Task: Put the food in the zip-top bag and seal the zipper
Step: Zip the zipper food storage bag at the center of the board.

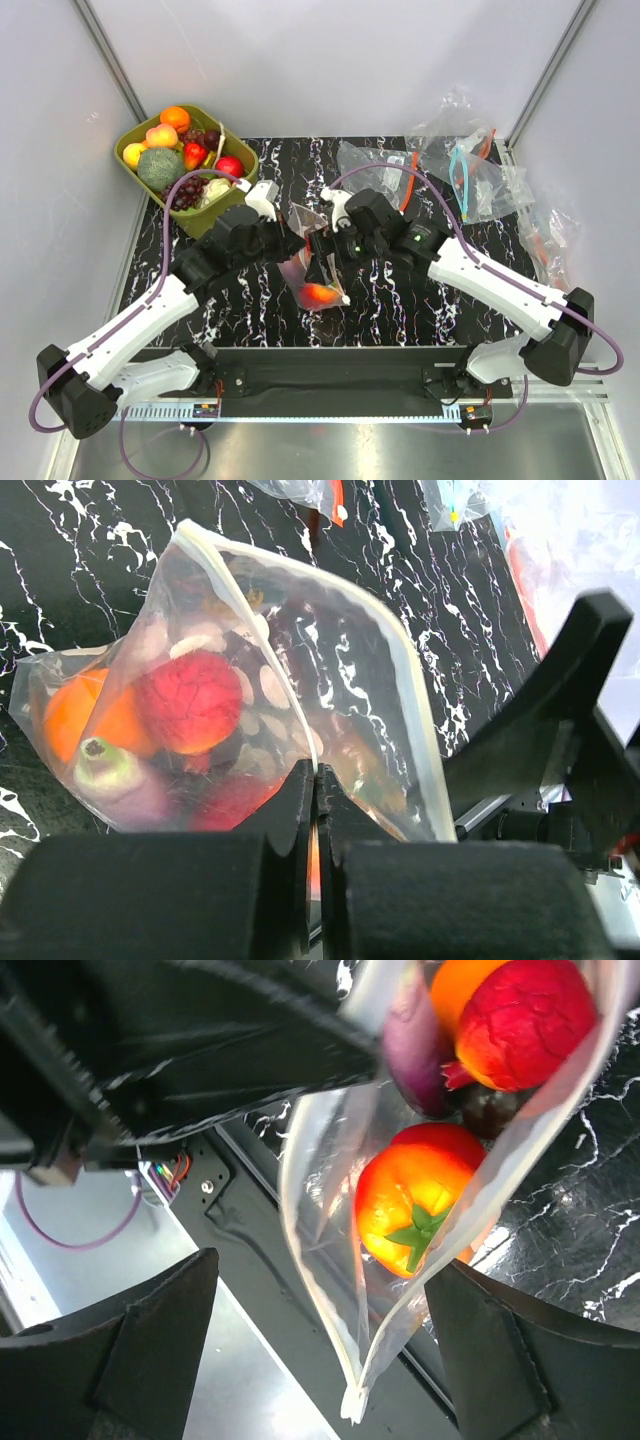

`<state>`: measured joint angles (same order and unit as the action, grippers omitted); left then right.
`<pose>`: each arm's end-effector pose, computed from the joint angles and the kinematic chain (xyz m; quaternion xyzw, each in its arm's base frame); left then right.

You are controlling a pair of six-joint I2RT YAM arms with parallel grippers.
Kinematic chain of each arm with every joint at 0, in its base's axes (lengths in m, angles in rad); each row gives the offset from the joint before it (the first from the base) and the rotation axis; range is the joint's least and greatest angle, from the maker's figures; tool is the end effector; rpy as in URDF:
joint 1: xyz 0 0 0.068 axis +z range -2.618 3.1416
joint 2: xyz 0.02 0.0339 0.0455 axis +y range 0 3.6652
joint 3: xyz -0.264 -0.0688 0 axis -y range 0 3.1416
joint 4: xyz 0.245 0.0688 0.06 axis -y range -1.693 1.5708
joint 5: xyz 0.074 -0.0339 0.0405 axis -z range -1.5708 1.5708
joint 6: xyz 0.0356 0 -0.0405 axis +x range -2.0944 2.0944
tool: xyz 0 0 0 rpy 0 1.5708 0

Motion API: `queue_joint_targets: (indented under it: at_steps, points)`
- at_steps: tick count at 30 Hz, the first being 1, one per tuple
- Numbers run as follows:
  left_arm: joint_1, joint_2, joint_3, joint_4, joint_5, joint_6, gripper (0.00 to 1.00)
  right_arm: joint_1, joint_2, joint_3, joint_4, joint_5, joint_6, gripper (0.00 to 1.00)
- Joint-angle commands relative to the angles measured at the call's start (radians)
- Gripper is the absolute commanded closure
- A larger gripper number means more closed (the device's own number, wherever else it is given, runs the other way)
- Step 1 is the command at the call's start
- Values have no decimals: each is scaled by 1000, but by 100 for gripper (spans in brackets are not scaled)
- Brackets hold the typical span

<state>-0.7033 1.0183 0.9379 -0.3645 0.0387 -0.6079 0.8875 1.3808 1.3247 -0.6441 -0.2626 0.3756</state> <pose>0.1741 -0.1494 0.3312 0.0506 0.8441 -0.3383 0.4130 0.1829 0.2393 0.3491 -0.2810 0.8557 0.3426 0.2673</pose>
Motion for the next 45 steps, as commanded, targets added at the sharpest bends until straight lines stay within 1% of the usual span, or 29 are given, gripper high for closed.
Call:
queue_joint_targets:
  at_steps: [1,5,8,10,12,13,15,16,18,19,20,21,22,23,24,25,26,27,28,30,33,36,38,39,40,41,42,44,45]
  points:
    - [4,11,44,59,-20,-9,100,50,-11,14,37,31,-52,10]
    - [4,17,56,73,-28,-32,100,91,12,39,20,109,-75,9]
    - [4,19,65,90,-20,-46,100,105,34,57,-5,186,-79,11]
    - [4,22,71,93,-22,-52,100,119,50,60,-8,242,-81,14]
    - [4,20,78,93,-28,-56,100,128,64,61,-11,258,-86,16]
    - [4,20,79,93,-36,-58,100,131,69,62,-12,313,-86,19]
    - [5,16,79,96,-34,-61,100,143,78,62,-19,350,-87,23]
    - [5,14,78,95,-34,-61,99,148,80,62,-20,388,-86,31]
    - [4,13,81,88,-34,-59,98,154,70,51,-9,430,-84,41]
    - [4,12,81,85,-36,-56,96,156,67,44,-2,437,-84,62]
    - [4,9,81,84,-34,-55,87,156,55,41,7,447,-83,72]
    - [4,8,82,78,-34,-50,84,156,46,38,14,466,-81,81]
    - [5,8,90,72,-61,-38,80,156,41,30,18,471,-81,88]
    - [5,5,98,59,-71,-32,69,157,25,28,29,473,-86,97]
    - [5,-3,102,35,-80,-20,65,157,20,27,29,473,-95,100]
    - [10,-9,126,21,-91,18,61,156,12,27,26,462,-121,100]
    - [11,-23,140,4,-100,43,43,157,0,28,20,451,-139,100]
    - [13,-29,159,-39,-111,68,32,156,-8,28,17,432,-164,100]
    - [16,-35,177,-68,-144,110,23,156,-17,27,9,381,-222,100]
    - [19,-47,246,-155,-198,141,2,156,-61,13,15,323,-266,100]
    - [21,-66,298,-204,-186,213,1,157,-124,-2,14,240,-345,100]
    - [21,-70,338,-246,-169,284,1,156,-160,10,-9,215,-408,100]
    - [21,-93,334,-243,-157,387,1,156,-180,7,-26,192,-444,100]
    - [21,-107,306,-223,-149,426,1,156,-183,4,-35,154,-464,100]
    - [22,-124,293,-211,-145,486,1,156,-189,-1,-40,140,-498,100]
    - [21,-159,271,-194,-142,514,1,154,-192,-5,-49,126,-518,100]
    - [21,-178,233,-157,-105,575,1,156,-195,-13,-49,102,-549,100]
    - [21,-233,190,-117,-53,641,1,156,-197,-21,-54,91,-567,100]
    - [21,-253,171,-76,-5,687,1,154,-197,-21,-60,57,-604,100]
